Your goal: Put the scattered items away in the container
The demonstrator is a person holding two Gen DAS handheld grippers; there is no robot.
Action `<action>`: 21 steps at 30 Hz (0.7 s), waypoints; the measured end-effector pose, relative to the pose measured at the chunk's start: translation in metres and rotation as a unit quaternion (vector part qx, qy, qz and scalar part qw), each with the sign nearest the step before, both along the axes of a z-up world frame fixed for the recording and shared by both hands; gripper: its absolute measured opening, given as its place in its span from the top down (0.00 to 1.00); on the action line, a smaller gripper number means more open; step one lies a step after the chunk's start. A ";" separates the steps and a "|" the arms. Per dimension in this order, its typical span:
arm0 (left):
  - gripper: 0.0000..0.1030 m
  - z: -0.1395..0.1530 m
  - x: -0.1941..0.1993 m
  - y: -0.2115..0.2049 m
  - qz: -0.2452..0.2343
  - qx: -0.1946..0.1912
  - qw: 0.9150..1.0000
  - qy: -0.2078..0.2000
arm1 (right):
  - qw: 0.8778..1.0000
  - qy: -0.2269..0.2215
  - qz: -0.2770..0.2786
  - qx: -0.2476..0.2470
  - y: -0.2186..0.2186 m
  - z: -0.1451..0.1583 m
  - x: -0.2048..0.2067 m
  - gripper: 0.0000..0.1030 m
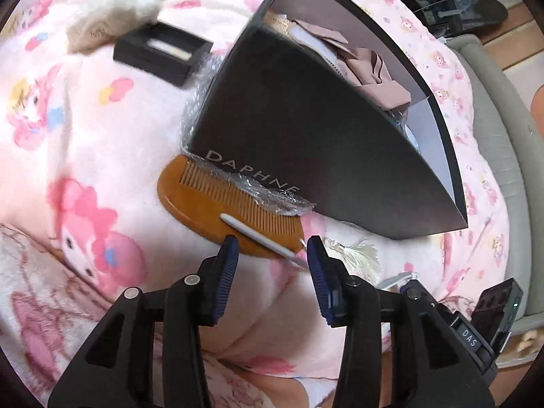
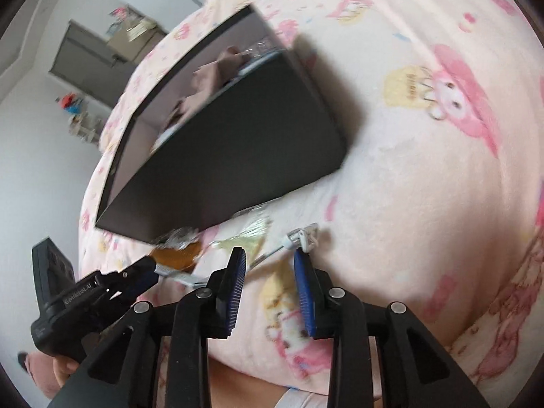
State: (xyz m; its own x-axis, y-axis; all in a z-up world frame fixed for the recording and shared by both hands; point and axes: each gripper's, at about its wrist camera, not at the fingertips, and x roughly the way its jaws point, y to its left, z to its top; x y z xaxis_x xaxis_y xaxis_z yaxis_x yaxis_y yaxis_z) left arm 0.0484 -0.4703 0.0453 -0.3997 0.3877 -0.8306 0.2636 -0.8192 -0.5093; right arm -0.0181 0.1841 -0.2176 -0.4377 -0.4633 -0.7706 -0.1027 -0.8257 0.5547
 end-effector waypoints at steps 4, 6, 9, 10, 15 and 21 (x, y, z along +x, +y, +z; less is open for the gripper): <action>0.72 -0.001 0.003 0.000 -0.002 -0.003 1.000 0.015 | 1.000 0.005 0.009 0.014 -0.002 -0.003 -0.003 0.72; 0.80 -0.004 0.003 -0.003 -0.001 0.002 1.000 0.012 | 1.000 0.006 0.007 0.014 -0.004 -0.003 -0.005 0.72; 0.82 -0.003 0.006 -0.004 -0.007 0.002 1.000 0.011 | 1.000 0.008 0.004 0.011 -0.003 -0.003 -0.004 0.72; 0.82 -0.003 0.006 -0.003 -0.009 -0.001 1.000 0.010 | 1.000 0.008 0.005 0.013 -0.003 -0.002 -0.004 0.72; 0.82 -0.004 0.006 -0.005 -0.015 0.006 1.000 0.011 | 0.999 -0.009 0.020 0.023 -0.011 -0.006 -0.011 0.68; 0.68 -0.004 0.007 -0.019 -0.010 0.051 0.998 0.022 | 0.997 -0.042 -0.028 -0.050 0.003 -0.013 -0.022 0.63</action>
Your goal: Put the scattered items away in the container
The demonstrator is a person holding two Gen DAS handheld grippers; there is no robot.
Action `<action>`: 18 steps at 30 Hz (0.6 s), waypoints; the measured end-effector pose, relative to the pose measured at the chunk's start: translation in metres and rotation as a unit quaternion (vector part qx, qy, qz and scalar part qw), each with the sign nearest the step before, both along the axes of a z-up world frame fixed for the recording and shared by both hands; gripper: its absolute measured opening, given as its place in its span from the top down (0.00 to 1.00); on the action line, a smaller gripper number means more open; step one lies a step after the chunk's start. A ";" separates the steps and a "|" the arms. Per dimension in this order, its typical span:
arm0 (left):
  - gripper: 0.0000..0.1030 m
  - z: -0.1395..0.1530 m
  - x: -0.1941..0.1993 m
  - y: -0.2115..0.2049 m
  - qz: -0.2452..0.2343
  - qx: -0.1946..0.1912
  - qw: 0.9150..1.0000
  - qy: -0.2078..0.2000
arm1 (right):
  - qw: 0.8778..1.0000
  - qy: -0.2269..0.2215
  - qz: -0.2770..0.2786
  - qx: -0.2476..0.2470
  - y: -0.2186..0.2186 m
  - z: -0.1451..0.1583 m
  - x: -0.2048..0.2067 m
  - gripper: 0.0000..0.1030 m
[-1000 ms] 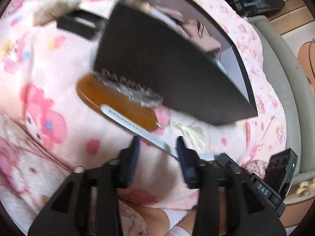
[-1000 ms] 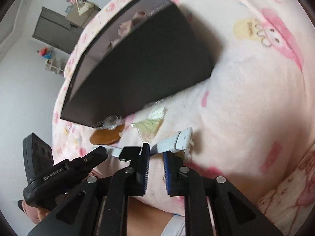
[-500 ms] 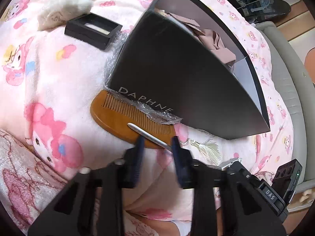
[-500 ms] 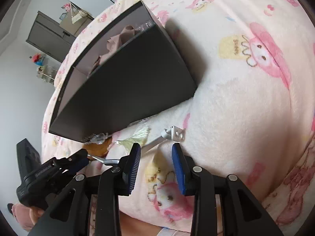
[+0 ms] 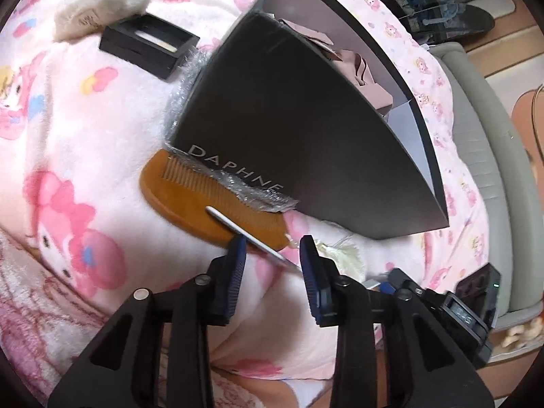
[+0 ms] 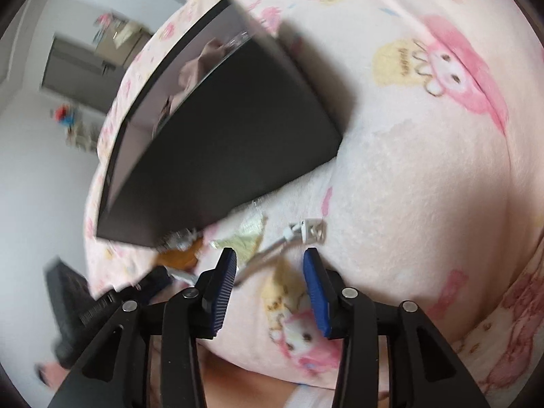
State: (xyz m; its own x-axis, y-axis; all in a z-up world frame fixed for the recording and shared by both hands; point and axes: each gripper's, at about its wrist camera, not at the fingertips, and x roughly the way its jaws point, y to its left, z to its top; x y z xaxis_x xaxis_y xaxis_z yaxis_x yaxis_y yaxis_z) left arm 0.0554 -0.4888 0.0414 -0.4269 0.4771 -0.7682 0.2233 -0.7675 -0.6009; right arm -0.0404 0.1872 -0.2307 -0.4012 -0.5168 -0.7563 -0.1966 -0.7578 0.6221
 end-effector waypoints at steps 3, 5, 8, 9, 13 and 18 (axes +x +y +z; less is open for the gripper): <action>0.69 -0.003 -0.004 0.002 -0.006 -0.013 1.000 -0.008 | 1.000 -0.004 0.006 0.008 -0.008 -0.012 -0.011 0.63; 0.72 -0.002 -0.002 0.002 -0.011 -0.024 1.000 -0.008 | 1.000 0.001 0.016 0.024 -0.017 -0.013 -0.011 0.63; 0.74 -0.003 0.002 0.003 -0.027 -0.035 0.999 -0.018 | 0.999 0.025 0.035 0.021 -0.018 -0.005 -0.002 0.78; 0.74 -0.002 0.002 0.005 -0.033 -0.047 0.998 -0.018 | 0.999 0.023 0.045 0.014 -0.019 -0.006 0.001 0.83; 0.74 -0.003 0.002 0.008 -0.044 -0.076 0.996 -0.030 | 0.996 0.024 0.066 0.048 -0.032 -0.003 0.008 0.85; 0.70 0.000 0.009 0.003 -0.038 -0.057 0.997 -0.019 | 0.998 0.012 0.049 0.024 -0.029 -0.003 0.008 0.85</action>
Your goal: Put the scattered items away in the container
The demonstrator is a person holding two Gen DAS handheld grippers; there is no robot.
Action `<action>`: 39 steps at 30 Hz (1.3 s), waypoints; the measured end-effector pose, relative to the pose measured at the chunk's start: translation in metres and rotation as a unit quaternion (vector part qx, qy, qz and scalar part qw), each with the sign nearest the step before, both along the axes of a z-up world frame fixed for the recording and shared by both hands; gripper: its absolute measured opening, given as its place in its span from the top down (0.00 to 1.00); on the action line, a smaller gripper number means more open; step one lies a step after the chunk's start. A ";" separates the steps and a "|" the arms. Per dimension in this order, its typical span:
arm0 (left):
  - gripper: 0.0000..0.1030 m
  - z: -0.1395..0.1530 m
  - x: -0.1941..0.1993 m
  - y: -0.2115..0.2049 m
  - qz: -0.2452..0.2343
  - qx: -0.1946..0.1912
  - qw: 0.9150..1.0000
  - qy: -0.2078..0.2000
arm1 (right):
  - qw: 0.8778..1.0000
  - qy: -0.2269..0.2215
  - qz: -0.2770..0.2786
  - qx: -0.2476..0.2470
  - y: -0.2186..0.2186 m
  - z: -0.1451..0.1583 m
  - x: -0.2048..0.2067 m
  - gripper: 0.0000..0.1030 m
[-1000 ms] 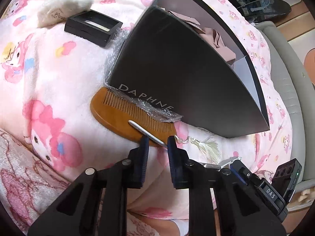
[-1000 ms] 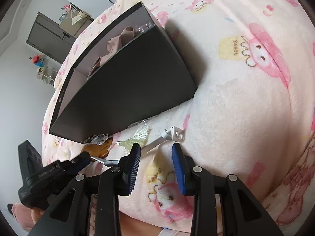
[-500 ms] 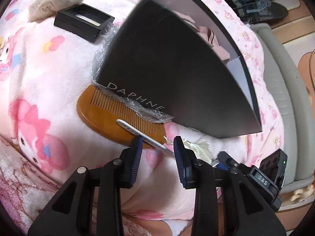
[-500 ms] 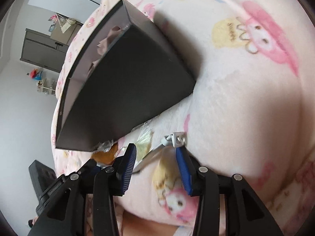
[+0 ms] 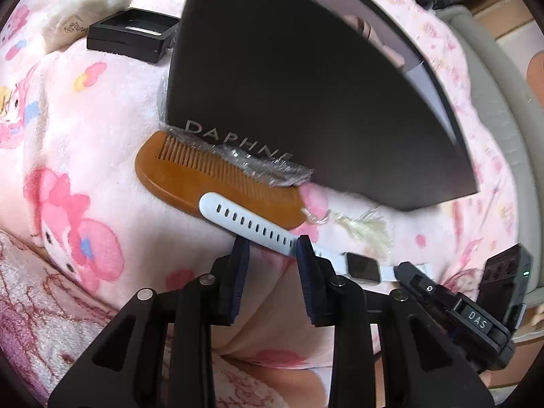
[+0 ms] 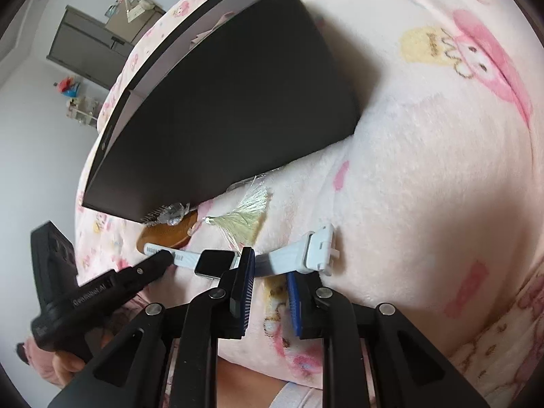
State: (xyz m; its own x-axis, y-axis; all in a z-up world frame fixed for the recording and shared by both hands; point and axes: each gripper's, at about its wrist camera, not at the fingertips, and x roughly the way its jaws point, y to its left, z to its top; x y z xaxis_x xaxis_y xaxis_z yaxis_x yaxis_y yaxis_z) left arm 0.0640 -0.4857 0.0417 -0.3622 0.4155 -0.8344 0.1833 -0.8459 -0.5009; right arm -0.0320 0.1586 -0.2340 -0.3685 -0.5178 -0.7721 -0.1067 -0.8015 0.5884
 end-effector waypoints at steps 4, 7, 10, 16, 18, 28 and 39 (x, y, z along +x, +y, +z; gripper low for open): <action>0.67 0.003 0.005 -0.021 0.034 0.064 0.997 0.022 | 0.999 0.003 -0.024 -0.039 0.010 0.001 0.000 0.84; 0.66 0.001 0.002 -0.025 0.042 0.066 0.997 0.019 | 0.999 0.000 -0.033 -0.025 0.009 -0.003 -0.001 0.81; 0.70 -0.002 -0.004 -0.026 0.048 0.064 0.997 0.015 | 0.999 0.002 -0.043 -0.001 0.004 -0.008 -0.006 0.80; 0.99 0.008 0.000 -0.027 0.030 0.059 0.997 0.040 | 0.999 0.035 -0.021 -0.013 -0.003 0.001 -0.008 0.93; 0.99 0.021 0.008 -0.029 0.018 0.068 0.995 0.071 | 0.998 0.062 -0.005 -0.014 -0.008 0.014 -0.002 0.95; 0.99 0.064 0.016 -0.012 -0.016 0.049 0.989 0.136 | 0.986 0.163 0.042 0.009 -0.006 0.082 0.008 0.95; 0.65 -0.018 -0.025 0.027 -0.019 0.128 0.991 -0.035 | 0.998 0.068 -0.005 0.009 0.022 0.036 -0.003 0.93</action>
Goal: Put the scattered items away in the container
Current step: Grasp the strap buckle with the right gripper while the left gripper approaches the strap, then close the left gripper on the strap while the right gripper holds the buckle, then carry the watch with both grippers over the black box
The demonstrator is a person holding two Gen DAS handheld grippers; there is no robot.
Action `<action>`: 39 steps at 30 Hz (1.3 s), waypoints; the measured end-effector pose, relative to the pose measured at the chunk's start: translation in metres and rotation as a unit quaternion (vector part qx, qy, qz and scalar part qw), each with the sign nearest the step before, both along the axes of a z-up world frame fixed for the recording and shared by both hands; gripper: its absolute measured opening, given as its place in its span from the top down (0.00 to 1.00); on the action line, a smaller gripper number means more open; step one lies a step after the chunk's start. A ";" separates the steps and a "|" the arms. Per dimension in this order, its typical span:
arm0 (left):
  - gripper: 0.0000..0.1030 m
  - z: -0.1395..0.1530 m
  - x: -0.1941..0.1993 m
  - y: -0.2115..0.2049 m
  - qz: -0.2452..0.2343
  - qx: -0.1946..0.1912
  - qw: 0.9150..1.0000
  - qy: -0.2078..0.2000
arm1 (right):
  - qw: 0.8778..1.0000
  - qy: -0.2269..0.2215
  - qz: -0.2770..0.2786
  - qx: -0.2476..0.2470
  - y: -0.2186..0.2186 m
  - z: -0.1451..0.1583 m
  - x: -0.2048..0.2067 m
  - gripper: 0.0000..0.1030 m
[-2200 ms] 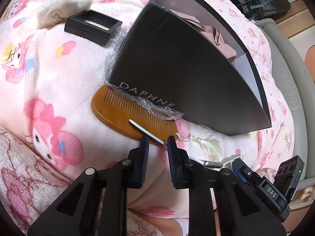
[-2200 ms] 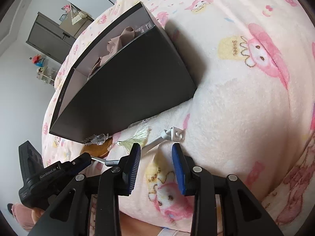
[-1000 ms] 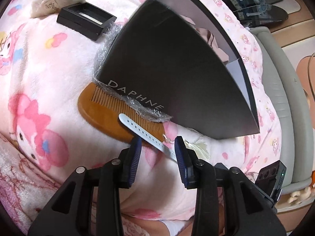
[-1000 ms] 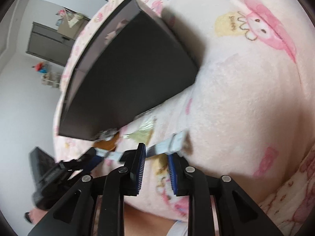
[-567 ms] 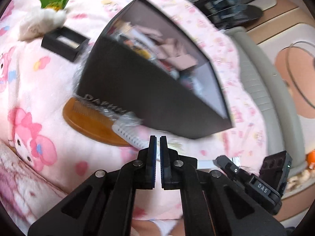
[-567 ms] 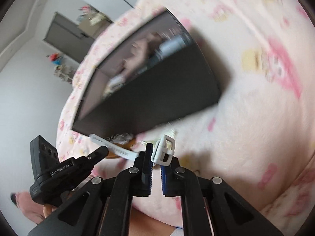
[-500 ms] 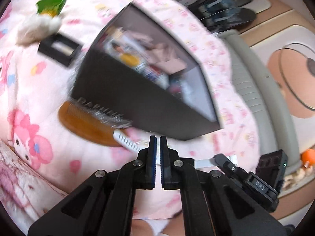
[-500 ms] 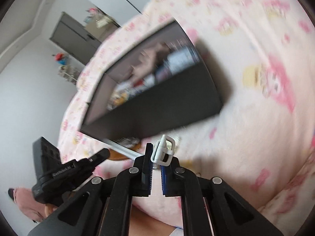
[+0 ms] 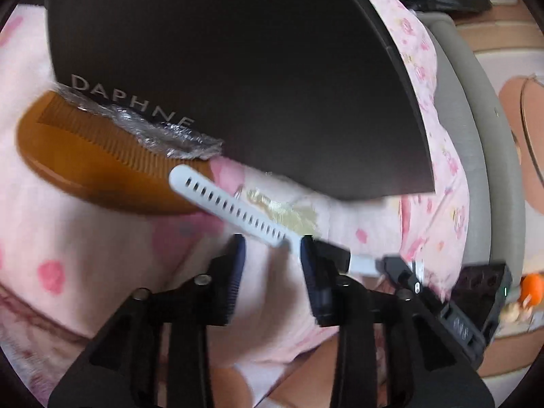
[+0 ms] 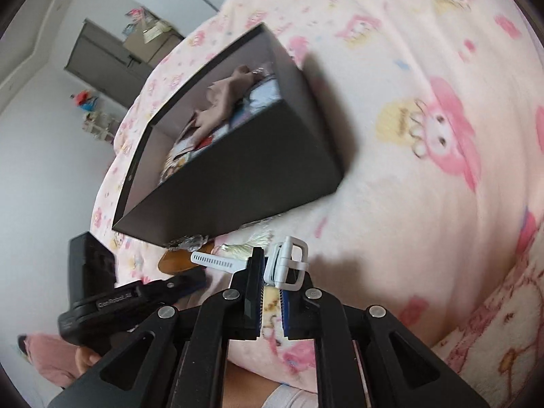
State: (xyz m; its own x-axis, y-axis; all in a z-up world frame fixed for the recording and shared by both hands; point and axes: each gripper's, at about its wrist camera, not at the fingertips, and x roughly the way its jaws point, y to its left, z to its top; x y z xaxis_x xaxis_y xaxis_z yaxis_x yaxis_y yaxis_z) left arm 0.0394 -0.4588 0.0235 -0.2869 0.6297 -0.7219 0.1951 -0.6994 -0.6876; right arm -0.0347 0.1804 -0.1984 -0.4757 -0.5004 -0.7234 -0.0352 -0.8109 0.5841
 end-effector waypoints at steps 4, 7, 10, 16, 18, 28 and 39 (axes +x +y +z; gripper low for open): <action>0.65 -0.012 -0.001 -0.002 0.046 -0.002 0.999 -0.026 | 1.000 0.005 0.000 0.012 -0.001 0.000 0.002 0.93; 0.64 -0.010 0.004 0.001 0.057 -0.010 0.998 -0.009 | 1.000 0.010 0.001 0.014 -0.002 0.002 0.003 0.93; 0.98 -0.004 0.006 0.003 0.063 -0.038 0.997 0.024 | 1.000 0.016 0.002 0.021 -0.002 0.002 0.003 0.93; 0.99 0.063 0.046 0.008 0.044 -0.116 0.984 0.125 | 0.999 0.042 0.018 0.028 -0.005 0.018 0.014 0.95; 0.99 0.075 0.060 0.003 0.050 -0.107 0.984 0.132 | 0.998 0.045 0.021 0.049 -0.006 0.022 0.017 0.95; 0.97 0.040 0.062 0.001 0.050 -0.120 0.989 0.070 | 0.997 0.005 0.040 0.068 -0.012 0.005 0.014 0.93; 0.99 0.159 0.048 0.008 0.045 -0.104 0.965 0.238 | 0.985 0.134 0.103 0.016 -0.016 0.095 0.000 0.94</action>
State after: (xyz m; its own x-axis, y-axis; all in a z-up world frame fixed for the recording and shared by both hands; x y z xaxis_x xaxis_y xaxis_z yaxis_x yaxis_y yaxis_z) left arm 0.0870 -0.4510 0.1822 -0.6643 0.4425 -0.6025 -0.0419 -0.8267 -0.5610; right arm -0.0347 0.1641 -0.1036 -0.5418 -0.5853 -0.6032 0.2845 -0.8030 0.5236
